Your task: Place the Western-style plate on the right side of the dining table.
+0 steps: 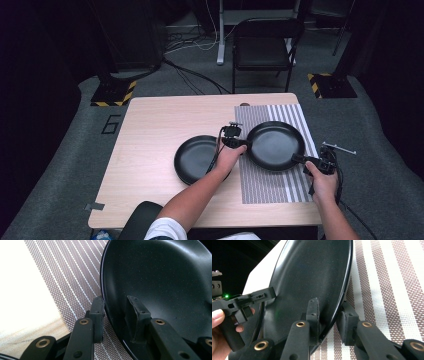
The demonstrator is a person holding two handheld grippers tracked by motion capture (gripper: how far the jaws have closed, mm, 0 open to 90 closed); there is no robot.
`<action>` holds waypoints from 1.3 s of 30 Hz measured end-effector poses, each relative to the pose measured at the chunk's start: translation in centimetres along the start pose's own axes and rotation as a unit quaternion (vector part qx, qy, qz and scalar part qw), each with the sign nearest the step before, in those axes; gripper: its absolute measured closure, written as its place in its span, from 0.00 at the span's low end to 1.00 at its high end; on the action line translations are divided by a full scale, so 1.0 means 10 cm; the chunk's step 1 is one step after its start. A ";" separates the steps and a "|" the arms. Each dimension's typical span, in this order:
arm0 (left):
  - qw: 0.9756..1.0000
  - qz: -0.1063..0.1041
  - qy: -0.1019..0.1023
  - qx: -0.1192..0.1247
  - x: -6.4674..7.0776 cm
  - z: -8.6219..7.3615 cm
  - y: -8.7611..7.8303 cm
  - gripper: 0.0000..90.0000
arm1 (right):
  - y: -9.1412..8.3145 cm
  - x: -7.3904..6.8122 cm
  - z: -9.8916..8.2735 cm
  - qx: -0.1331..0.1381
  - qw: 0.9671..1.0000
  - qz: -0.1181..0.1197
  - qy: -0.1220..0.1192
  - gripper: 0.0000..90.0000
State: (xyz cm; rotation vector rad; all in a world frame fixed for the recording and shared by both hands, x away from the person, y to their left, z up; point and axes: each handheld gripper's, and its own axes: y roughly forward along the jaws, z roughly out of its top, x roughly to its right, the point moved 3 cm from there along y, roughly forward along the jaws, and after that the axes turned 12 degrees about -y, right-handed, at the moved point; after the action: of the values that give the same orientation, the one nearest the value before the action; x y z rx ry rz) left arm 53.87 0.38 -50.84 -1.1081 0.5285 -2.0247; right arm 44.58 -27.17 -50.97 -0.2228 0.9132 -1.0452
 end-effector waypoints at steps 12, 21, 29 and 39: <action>1.000 0.001 -0.008 -0.007 -0.04 -0.03 0.04 0.76 | 0.03 0.02 -0.01 -0.007 1.000 -0.005 -0.002 0.81; 1.000 0.004 -0.013 -0.010 -0.05 -0.03 0.06 0.76 | 0.06 0.04 -0.01 -0.011 1.000 -0.005 0.000 0.81; 1.000 0.004 -0.015 -0.013 -0.05 -0.03 0.07 0.76 | 0.07 0.05 0.00 -0.012 1.000 -0.005 0.004 0.81; 1.000 0.009 -0.012 -0.024 -0.07 -0.01 0.09 0.76 | 0.10 0.07 -0.01 -0.014 1.000 -0.006 0.005 0.81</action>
State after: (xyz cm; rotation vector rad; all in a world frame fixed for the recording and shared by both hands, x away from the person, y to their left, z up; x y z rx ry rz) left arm 54.35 0.38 -51.85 -1.1501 0.5755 -1.9911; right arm 45.29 -27.23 -51.93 -0.2473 0.9365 -1.0452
